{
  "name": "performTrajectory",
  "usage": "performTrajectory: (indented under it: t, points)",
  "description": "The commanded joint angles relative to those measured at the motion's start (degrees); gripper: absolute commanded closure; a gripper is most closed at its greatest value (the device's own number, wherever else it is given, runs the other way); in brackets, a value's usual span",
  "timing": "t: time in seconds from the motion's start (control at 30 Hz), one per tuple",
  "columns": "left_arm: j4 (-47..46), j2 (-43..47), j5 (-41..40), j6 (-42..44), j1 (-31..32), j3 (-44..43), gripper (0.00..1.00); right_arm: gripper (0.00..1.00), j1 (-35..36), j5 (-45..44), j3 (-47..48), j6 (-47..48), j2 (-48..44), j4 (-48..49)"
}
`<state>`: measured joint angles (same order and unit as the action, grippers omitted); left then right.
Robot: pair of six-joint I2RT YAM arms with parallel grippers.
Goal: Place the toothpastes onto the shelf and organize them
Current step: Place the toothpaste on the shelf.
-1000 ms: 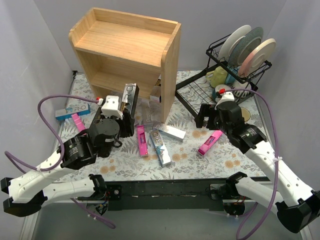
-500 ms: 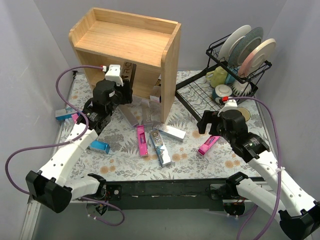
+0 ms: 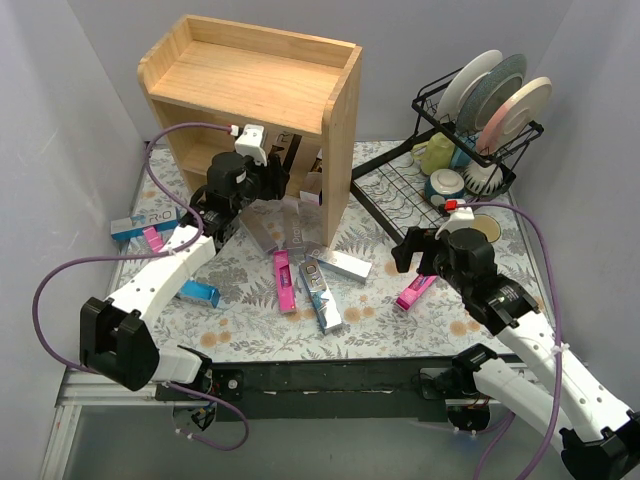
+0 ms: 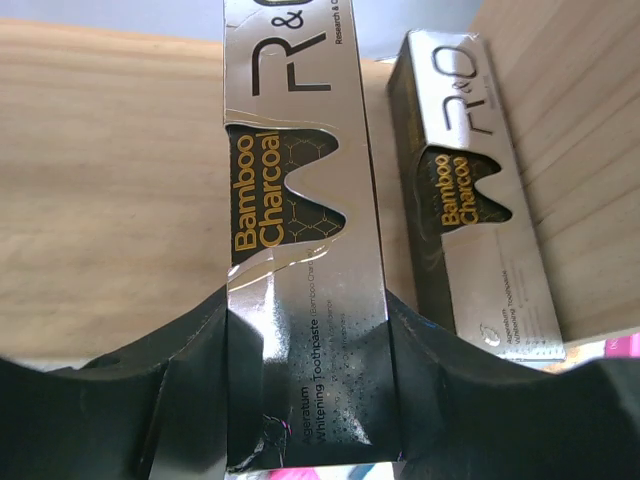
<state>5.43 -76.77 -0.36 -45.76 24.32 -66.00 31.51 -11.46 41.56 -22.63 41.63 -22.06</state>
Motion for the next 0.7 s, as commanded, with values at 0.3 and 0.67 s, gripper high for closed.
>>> performTrajectory:
  t: [0.3,0.67]
  points:
    - [-17.6,0.7,4.9,-2.9,-0.2,8.3,0.57,0.02,-0.2,3.9,-3.8,1.8,-3.5,6.2]
    - [-19.1,0.8,2.9,-6.6,-0.3,9.5,0.36,0.02,-0.3,6.1,-4.5,1.3,-5.1,7.9]
